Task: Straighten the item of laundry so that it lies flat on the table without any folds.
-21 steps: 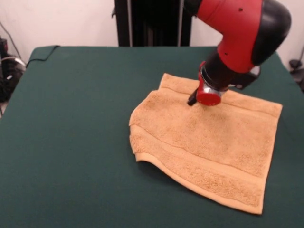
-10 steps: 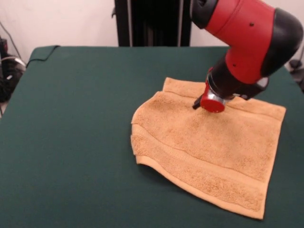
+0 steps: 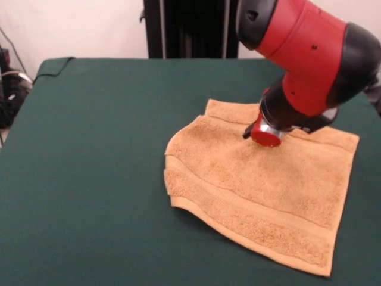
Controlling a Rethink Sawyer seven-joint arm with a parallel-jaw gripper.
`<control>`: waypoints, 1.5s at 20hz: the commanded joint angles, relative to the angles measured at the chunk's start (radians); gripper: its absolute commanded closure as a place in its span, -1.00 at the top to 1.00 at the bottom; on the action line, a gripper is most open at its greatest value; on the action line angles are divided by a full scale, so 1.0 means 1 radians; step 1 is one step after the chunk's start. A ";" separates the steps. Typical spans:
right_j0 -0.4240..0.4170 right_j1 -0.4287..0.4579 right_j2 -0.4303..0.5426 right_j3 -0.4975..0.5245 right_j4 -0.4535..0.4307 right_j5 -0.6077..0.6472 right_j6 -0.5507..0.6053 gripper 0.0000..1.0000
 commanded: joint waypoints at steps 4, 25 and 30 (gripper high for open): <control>0.003 0.100 0.110 -0.261 0.160 -0.028 0.426 -1.00; -0.001 -0.034 0.135 -0.144 0.134 0.073 0.300 -1.00; 0.027 -0.406 0.153 0.358 -0.037 0.046 -0.137 -1.00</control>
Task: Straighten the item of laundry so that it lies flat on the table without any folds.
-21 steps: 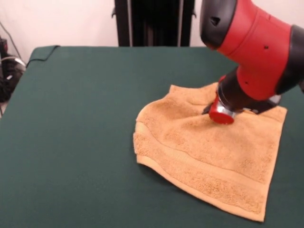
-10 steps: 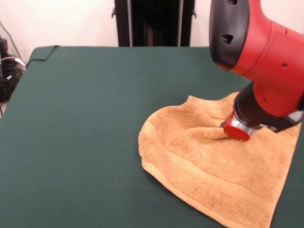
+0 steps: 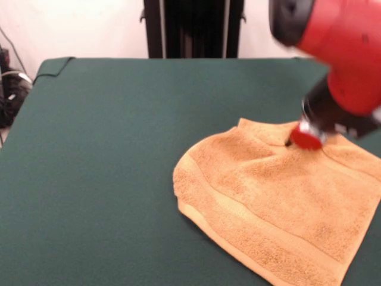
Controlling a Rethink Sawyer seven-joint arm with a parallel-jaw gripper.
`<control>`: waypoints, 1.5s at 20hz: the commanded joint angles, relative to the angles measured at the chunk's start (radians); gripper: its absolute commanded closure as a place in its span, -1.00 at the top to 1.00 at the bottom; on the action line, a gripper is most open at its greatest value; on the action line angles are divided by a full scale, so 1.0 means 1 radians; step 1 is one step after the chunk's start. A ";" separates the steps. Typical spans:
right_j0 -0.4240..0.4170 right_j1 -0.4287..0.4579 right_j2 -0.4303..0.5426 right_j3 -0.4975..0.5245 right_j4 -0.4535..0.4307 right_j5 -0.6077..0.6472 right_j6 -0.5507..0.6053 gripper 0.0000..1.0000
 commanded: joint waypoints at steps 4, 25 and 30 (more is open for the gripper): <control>-0.012 -0.548 0.148 0.614 -0.271 -0.010 -0.652 -1.00; -0.463 -0.753 0.457 0.858 -0.572 -0.587 -1.014 -1.00; -0.632 -0.771 0.682 1.028 -0.517 -0.918 -1.031 -1.00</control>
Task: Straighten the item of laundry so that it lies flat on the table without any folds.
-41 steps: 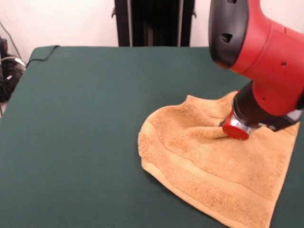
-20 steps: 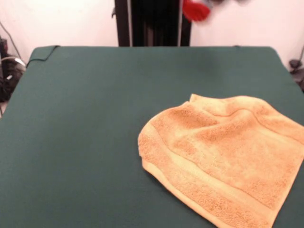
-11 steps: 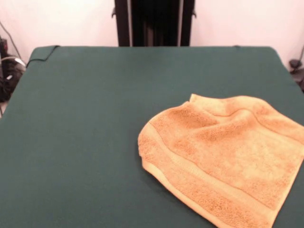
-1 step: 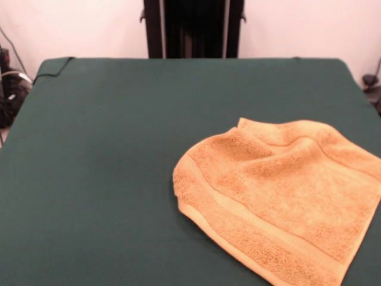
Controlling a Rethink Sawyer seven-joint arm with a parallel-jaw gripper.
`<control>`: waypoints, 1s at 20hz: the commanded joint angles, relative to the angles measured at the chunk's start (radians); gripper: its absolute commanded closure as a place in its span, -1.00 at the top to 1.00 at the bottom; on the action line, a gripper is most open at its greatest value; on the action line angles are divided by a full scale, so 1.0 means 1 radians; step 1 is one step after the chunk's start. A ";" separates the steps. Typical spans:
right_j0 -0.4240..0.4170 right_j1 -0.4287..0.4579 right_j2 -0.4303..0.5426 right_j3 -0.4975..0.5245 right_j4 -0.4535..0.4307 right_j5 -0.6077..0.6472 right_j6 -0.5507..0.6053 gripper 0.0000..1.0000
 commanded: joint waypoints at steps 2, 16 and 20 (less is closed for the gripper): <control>-0.180 0.028 0.519 0.415 0.062 -0.382 -0.085 -1.00; -0.184 0.028 0.571 0.444 -0.001 -0.450 0.095 -1.00; -0.111 0.015 0.544 0.432 0.063 -0.434 0.165 -1.00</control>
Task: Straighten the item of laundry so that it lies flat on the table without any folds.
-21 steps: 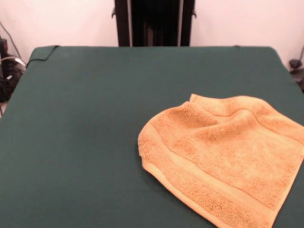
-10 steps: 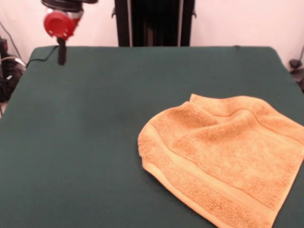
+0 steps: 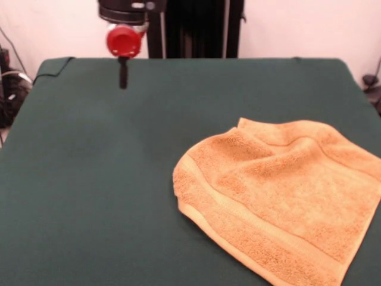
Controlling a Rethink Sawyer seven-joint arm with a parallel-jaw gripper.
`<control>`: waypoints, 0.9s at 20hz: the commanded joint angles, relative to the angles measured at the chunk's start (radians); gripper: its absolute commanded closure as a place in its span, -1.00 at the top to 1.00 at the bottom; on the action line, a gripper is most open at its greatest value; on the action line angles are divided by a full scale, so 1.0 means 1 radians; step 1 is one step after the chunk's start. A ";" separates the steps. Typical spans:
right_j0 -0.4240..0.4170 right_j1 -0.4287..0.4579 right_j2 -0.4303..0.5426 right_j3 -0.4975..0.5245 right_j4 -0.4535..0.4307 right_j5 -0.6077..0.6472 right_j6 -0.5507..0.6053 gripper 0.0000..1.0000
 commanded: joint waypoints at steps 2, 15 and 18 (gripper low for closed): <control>0.143 0.012 0.088 0.071 0.091 0.022 0.197 -1.00; 0.368 0.087 -0.019 -0.094 0.320 0.089 0.270 -1.00; 0.432 0.100 -0.077 -0.129 0.367 0.142 0.293 -1.00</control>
